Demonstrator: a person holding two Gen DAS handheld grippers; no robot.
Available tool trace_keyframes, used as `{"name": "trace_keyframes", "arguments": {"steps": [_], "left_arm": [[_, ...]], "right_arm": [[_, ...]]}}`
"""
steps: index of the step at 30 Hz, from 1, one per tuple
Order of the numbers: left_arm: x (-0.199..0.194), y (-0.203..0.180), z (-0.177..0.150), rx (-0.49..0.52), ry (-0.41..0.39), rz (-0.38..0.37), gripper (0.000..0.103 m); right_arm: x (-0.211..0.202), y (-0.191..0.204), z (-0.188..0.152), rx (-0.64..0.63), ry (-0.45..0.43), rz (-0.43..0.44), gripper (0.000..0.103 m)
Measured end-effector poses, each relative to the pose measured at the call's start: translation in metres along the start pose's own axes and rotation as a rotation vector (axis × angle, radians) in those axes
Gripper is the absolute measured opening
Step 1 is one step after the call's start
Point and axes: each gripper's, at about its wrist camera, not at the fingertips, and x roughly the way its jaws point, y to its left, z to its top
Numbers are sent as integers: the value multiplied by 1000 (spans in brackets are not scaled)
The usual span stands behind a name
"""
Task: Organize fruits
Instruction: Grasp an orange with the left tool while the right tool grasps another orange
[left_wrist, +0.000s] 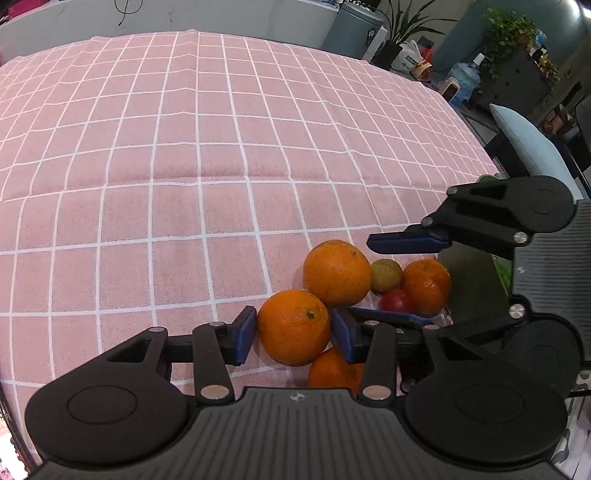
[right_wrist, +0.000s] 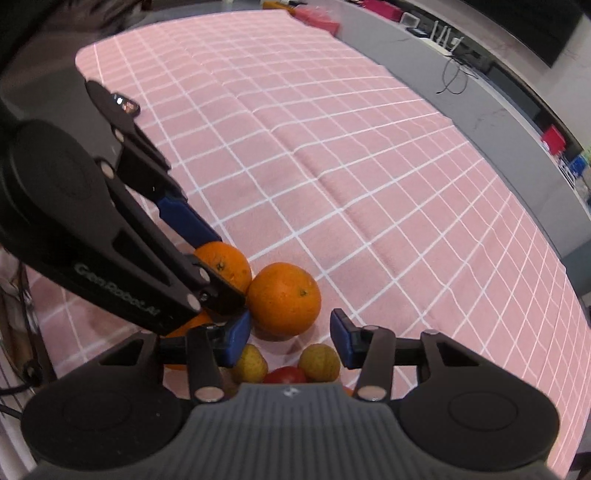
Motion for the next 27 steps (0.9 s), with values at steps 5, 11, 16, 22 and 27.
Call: {"name": "trace_keyframes", "arguments": {"steps": [5, 11, 16, 22, 27], "left_arm": [[-1, 4, -2, -19, -4, -11, 49], [-22, 23, -5, -115, -75, -25, 48], [-30, 29, -8, -149, -98, 8, 48], [-44, 30, -15, -171, -124, 25, 48], [-63, 16, -13, -163, -167, 19, 48]], "right_arm": [[10, -5, 2, 14, 21, 38, 44], [15, -2, 8, 14, 25, 59, 44], [16, -3, 9, 37, 32, 67, 44], [7, -10, 7, 78, 17, 65, 42], [-25, -17, 2, 110, -43, 50, 42]]}}
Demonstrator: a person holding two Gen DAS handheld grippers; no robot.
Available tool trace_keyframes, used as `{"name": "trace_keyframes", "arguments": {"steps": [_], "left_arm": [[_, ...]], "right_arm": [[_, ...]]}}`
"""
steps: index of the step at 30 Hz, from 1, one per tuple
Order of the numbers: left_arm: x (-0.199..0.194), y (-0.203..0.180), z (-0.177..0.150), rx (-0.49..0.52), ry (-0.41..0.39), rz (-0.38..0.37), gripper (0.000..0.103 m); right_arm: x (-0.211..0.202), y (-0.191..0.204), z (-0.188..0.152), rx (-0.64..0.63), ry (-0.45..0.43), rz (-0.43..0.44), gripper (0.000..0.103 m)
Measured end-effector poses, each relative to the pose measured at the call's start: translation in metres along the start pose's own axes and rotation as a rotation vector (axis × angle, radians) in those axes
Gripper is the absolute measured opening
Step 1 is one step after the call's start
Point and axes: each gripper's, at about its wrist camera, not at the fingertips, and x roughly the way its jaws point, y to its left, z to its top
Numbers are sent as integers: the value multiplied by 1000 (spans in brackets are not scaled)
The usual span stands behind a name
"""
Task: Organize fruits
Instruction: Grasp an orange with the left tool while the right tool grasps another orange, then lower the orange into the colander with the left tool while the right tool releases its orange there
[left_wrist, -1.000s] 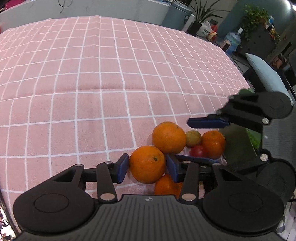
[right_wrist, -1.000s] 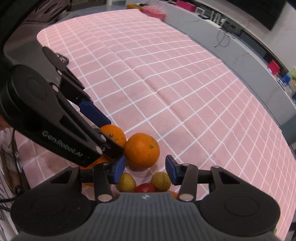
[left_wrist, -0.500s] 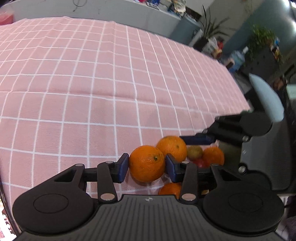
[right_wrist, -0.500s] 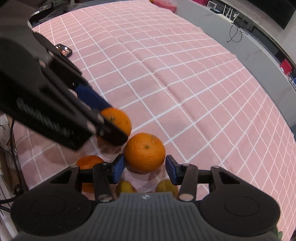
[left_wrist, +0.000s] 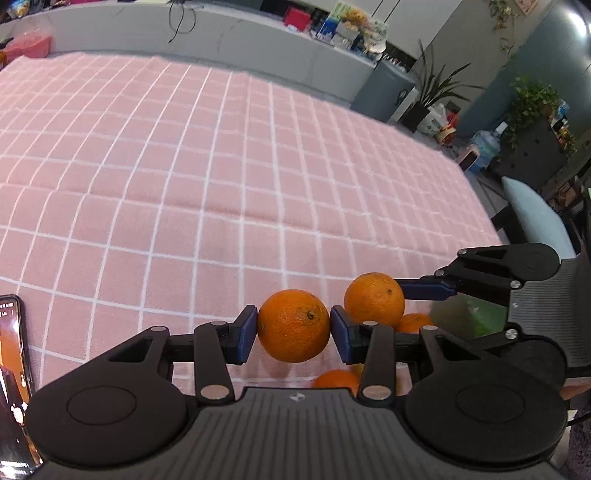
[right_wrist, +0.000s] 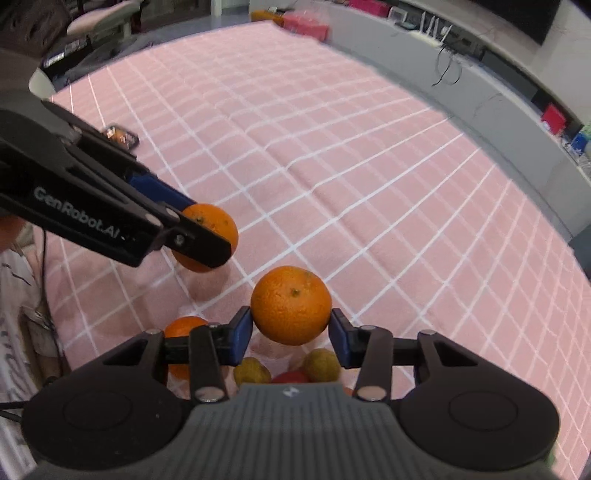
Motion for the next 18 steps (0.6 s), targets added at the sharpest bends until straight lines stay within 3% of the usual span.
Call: {"name": "trace_keyframes", "arguments": {"steps": [10, 18], "left_arm": [[-25, -81, 7, 137, -67, -86, 48], [-5, -150, 6, 271, -39, -161, 48]], "right_arm": [[-96, -23, -35, 143, -149, -60, 42], [-137, -49, -86, 244, -133, -158, 42]]}}
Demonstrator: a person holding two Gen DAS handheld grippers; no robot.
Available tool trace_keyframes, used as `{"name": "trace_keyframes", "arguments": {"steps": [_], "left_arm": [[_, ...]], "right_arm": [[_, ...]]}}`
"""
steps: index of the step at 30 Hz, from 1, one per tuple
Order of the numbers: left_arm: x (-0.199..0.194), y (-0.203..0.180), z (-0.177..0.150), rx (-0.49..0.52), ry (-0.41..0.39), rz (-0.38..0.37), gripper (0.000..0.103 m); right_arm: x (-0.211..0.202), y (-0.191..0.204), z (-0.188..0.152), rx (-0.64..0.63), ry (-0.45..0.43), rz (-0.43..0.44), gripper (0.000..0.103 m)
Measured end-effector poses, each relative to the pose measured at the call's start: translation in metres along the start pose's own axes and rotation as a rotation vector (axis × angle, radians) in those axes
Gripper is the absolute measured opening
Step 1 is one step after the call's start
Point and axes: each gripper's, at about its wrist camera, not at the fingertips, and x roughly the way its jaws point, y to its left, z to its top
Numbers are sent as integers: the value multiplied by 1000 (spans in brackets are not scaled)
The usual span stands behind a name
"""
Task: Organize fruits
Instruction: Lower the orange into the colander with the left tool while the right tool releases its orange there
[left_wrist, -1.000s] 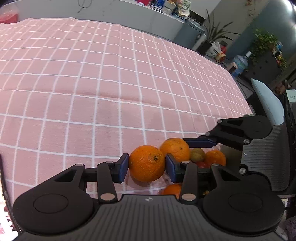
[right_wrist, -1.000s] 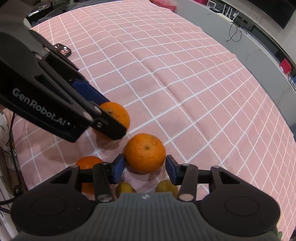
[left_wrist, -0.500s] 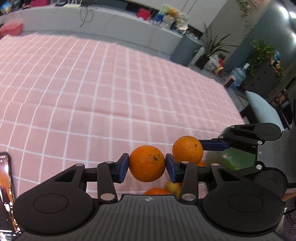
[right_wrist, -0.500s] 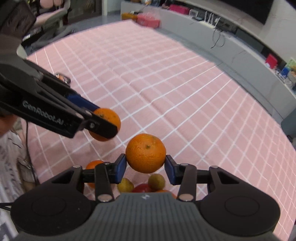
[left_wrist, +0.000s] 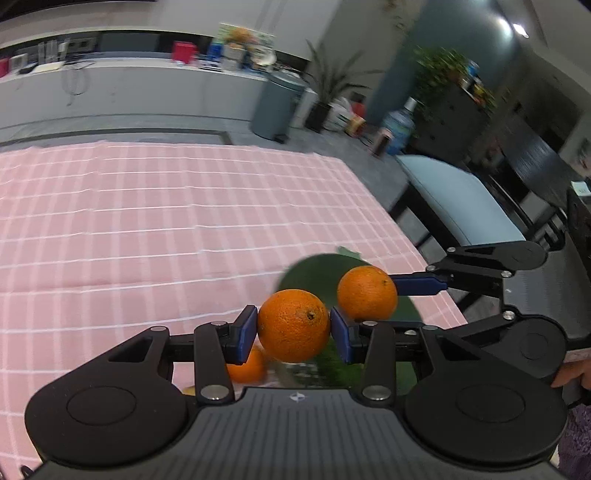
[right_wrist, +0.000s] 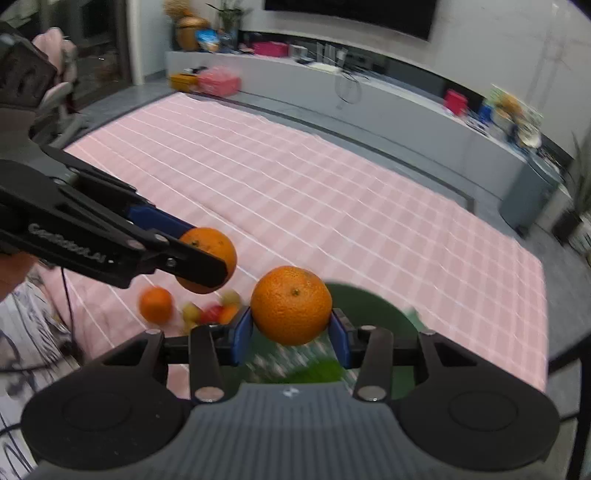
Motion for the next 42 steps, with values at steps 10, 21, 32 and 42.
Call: {"name": "trace_keyframes", "arguments": {"steps": [10, 21, 32, 42], "left_arm": [[71, -55, -11, 179, 138, 36, 48], [96, -49, -11, 172, 165, 44, 49], [112, -38, -4, 85, 155, 13, 49], [101, -36, -2, 39, 140, 27, 52]], "right_arm": [[24, -39, -41, 85, 144, -116, 42], [54, -57, -56, 90, 191, -104, 42], [61, -60, -60, 114, 195, -95, 43], [38, -55, -53, 114, 158, -107, 48]]}}
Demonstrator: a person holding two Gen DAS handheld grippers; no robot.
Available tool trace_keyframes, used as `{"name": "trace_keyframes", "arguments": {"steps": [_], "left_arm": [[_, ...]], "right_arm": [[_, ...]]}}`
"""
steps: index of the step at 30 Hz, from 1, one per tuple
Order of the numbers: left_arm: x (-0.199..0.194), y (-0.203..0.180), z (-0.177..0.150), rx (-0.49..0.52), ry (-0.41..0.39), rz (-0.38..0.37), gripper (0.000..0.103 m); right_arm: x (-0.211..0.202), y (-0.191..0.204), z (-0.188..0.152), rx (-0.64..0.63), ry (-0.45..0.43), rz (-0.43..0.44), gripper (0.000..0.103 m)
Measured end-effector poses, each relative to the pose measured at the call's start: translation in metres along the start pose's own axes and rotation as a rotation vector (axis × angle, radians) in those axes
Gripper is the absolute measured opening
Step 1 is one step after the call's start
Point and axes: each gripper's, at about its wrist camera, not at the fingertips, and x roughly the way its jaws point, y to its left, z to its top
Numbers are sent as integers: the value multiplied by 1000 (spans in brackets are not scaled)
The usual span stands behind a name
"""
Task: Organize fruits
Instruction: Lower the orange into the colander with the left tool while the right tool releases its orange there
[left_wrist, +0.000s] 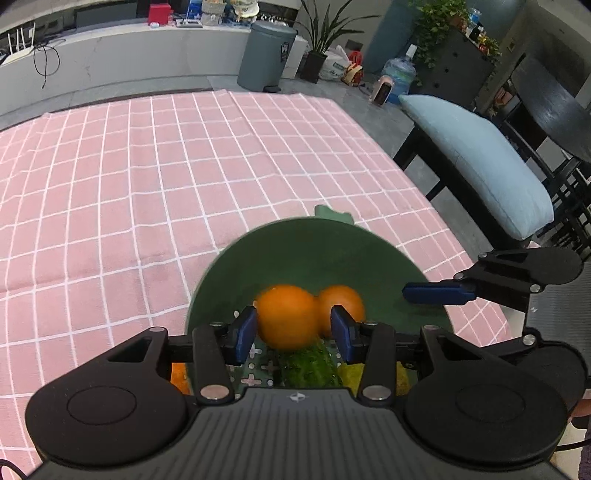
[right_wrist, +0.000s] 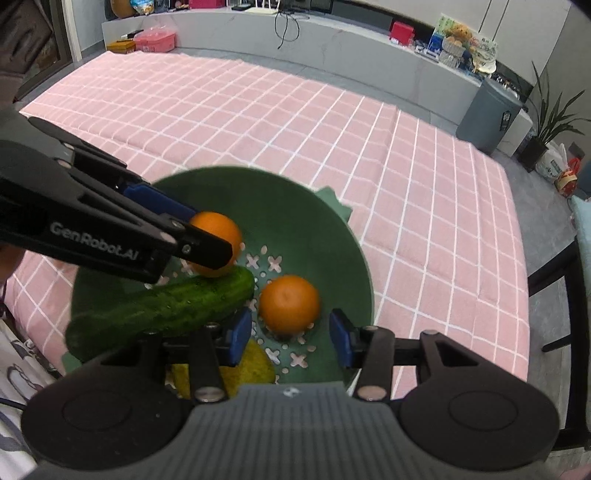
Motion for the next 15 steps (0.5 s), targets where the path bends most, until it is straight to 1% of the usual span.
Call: {"name": "trace_keyframes", "arguments": {"steps": [1, 5, 6, 7, 9, 15], "left_arm": [[-4, 0, 0, 0, -9, -3, 54], [-27, 0, -4, 19, -42, 10, 54], [-32, 0, -5, 24, -49, 14, 54], [-39, 0, -6, 30, -57, 17, 54], [-53, 0, -7, 42, -70, 22, 54], [-90, 8, -14, 100, -78, 65, 54]], "right_arm": [[-5, 2, 0, -1, -10, -2, 51], [-24, 11, -1, 8, -51, 13, 53], [-28, 15, -1, 14, -61, 17, 56], [-33, 18, -2, 21, -72, 19, 61], [-41, 25, -2, 35, -100, 22, 66], [-57, 54, -2, 79, -175, 97, 66]]}}
